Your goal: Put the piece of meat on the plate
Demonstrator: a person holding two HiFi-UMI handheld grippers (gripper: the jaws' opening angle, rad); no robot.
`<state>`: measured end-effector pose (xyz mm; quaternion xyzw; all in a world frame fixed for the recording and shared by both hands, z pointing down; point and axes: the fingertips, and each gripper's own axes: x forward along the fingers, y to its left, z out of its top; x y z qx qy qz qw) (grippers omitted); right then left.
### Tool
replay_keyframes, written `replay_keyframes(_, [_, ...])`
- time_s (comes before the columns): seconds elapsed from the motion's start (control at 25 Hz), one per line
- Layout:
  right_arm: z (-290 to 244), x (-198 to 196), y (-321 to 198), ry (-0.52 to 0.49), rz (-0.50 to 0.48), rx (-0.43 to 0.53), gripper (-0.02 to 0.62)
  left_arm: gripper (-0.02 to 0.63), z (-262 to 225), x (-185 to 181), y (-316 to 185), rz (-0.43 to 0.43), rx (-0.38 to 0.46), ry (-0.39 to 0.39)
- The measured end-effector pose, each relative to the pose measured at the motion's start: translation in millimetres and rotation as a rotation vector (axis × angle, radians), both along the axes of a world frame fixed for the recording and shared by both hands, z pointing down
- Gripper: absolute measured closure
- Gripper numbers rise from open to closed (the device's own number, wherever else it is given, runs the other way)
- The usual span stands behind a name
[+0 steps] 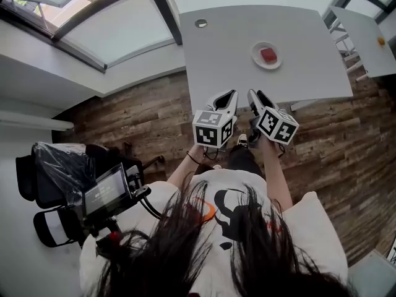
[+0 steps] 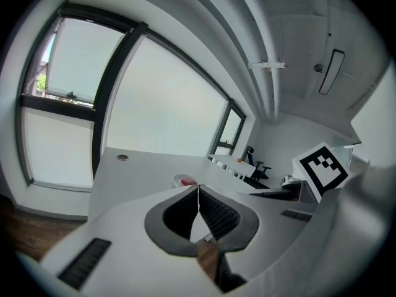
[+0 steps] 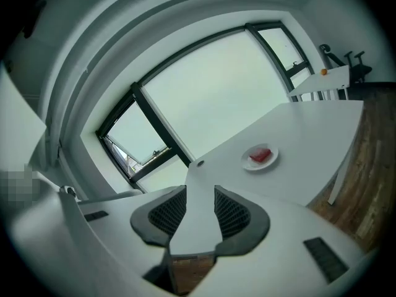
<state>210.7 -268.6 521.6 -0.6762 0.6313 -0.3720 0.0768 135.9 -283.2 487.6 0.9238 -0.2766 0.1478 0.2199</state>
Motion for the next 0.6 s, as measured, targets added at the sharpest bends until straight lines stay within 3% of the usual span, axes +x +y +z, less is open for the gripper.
replay_keyframes(0.16, [-8.5, -50.7, 42.5, 0.019, 0.024, 0.011, 0.448, 0.597, -7.4, -49.1, 29.3, 0.015, -0.002, 0.038])
replay_keyframes(0.36, [11.0, -72.0, 77.3, 0.014, 0.046, -0.010, 0.448, 0.597, 22.3, -63.8, 52.4, 0.038, -0.052, 0.038])
replay_keyframes(0.6, [-0.5, -92.0, 134.9, 0.036, 0.104, -0.042, 0.448, 0.597, 18.2, -77.6, 93.5, 0.090, -0.113, 0.062])
